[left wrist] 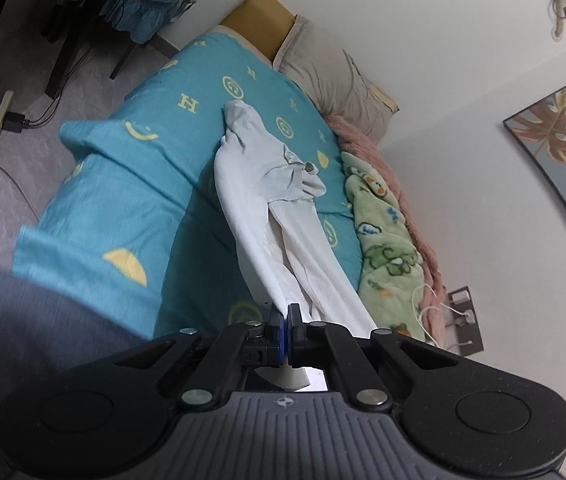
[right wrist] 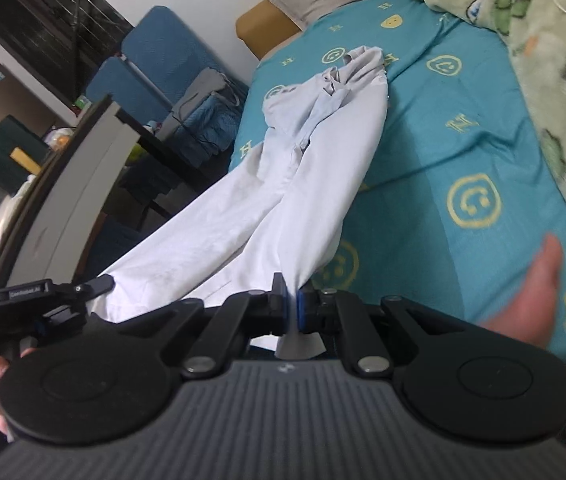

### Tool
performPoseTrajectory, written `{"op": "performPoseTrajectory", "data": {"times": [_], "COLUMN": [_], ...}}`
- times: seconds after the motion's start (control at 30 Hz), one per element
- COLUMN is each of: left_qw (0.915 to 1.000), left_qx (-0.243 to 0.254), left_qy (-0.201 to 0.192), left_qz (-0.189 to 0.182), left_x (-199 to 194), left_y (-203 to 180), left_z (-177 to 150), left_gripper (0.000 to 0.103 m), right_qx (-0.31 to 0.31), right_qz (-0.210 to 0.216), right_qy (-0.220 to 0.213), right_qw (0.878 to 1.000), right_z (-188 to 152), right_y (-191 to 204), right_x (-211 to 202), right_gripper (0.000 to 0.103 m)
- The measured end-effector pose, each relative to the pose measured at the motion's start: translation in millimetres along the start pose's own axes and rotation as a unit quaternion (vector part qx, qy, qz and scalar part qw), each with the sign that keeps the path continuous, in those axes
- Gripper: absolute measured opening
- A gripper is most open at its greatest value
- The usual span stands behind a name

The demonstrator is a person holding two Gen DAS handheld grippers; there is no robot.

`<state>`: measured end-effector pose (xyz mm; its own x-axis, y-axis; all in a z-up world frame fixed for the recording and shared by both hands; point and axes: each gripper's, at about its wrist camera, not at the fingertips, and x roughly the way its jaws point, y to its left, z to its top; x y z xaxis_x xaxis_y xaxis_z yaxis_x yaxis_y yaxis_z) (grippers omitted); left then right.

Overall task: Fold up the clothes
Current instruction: 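Fold the pinched strip end over toward the collar with the left tool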

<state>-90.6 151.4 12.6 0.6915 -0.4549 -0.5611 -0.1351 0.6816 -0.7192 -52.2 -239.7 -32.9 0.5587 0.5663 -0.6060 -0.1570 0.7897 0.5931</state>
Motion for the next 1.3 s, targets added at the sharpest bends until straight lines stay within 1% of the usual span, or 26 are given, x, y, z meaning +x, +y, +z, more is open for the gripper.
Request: {"op": "performPoseTrajectory", "data": {"times": [0.07,0.1,0.2,0.27,0.37,0.47,0.6,0.7,0.87,1.0,1.1,1.2,1.3], "left_qw": [1.0,1.0,0.9999,0.9997,0.9987,0.9974,0.9957,0.9942,0.9875,0.9806,0.9739,0.968,0.9563], "left_qx": [0.003,0.004,0.01,0.023,0.041,0.055,0.063,0.067,0.102,0.133,0.156,0.171,0.198], "left_qy": [0.002,0.002,0.0,-0.002,0.001,-0.01,-0.023,-0.032,-0.053,-0.069,-0.075,-0.066,-0.045], "left_qz": [-0.002,-0.002,0.002,0.008,0.029,0.045,0.064,0.078,0.108,0.126,0.147,0.171,0.21], "left_x": [-13.8,-17.2,-20.7,-15.0,4.9,30.5,71.9,105.2,160.1,205.6,242.9,281.6,315.4], "left_y": [2.8,1.2,-6.2,-15.0,-26.2,-32.4,-32.8,-33.6,-38.4,-32.2,-22.5,-8.9,7.8], "left_z": [-12.5,-15.8,-17.4,-12.3,4.3,32.7,75.7,103.9,136.1,149.0,152.0,152.3,145.8], "left_gripper": [0.001,0.001,0.001,0.001,0.001,0.001,0.001,0.002,0.002,0.002,0.002,0.002,0.002], "right_qx": [0.002,0.004,0.008,0.013,0.029,0.039,0.034,0.03,0.006,-0.028,-0.054,-0.065,-0.066], "right_qz": [0.007,0.007,0.006,0.006,-0.002,-0.007,-0.027,-0.041,-0.068,-0.095,-0.109,-0.125,-0.137], "right_qy": [-0.008,-0.011,-0.02,-0.026,-0.035,-0.05,-0.068,-0.073,-0.079,-0.082,-0.086,-0.071,-0.047], "right_qw": [1.0,1.0,1.0,1.0,0.999,0.998,0.997,0.996,0.995,0.992,0.989,0.988,0.987], "right_z": [-13.9,-15.4,-19.9,-20.6,-2.3,26.4,69.5,97.3,132.9,151.0,156.4,157.7,155.4], "right_y": [0.3,1.0,3.2,4.0,-0.1,-4.0,-7.3,-13.8,-24.0,-37.9,-53.0,-70.7,-85.8], "right_x": [-16.0,-19.2,-29.0,-33.3,-21.0,-3.7,28.0,58.2,110.5,152.6,185.2,218.5,247.7], "right_gripper": [0.008,0.008,0.008,0.008,0.008,0.008,0.009,0.009,0.009,0.009,0.009,0.009,0.01]}}
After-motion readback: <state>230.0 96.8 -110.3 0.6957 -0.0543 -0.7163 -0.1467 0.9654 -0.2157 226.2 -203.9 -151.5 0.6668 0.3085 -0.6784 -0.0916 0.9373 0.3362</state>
